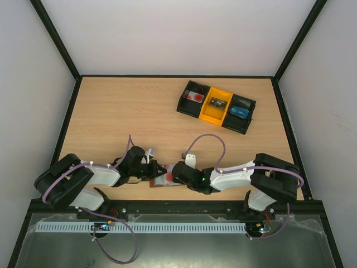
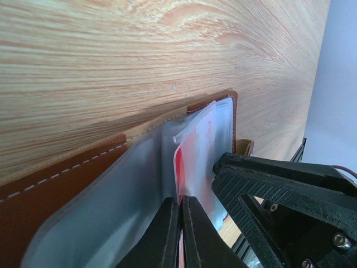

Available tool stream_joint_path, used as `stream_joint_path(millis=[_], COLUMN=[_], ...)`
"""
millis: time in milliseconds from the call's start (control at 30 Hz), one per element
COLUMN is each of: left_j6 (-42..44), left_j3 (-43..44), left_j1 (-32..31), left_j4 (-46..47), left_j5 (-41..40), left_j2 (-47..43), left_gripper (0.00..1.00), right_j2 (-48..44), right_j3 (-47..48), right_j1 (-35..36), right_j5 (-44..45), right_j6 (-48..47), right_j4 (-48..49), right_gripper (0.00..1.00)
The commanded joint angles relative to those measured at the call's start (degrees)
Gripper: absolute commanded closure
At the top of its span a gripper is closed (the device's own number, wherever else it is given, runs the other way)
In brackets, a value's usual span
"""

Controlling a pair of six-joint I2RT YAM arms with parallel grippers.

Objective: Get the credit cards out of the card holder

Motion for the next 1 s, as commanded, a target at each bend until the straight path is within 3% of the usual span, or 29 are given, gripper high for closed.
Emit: stream_joint_path(millis=[0, 633, 967], left_j6=[0.6, 2.9, 5.5], left_j3=[-0.4, -3.5, -3.3], left_j1=[-0.3, 2.3, 5.1], left_j4=[1.2, -2.8, -10.6], left_j5=[0.6, 0.7, -1.0], left_j2=[0.5, -3.6, -9.5], left_gripper=[0.97, 0.97, 0.97], right_j2=[2.7, 4.3, 3.9], right_j3=[-2.7, -2.5, -2.6], right_j1=[0.2, 0.2, 0.2], right_j5=[0.1, 3.7, 4.0], right_j6=[0.9, 0.4, 0.2], right_j4=[-3.4, -5.7, -6.6], right_gripper=[0.84, 0.85, 0.85])
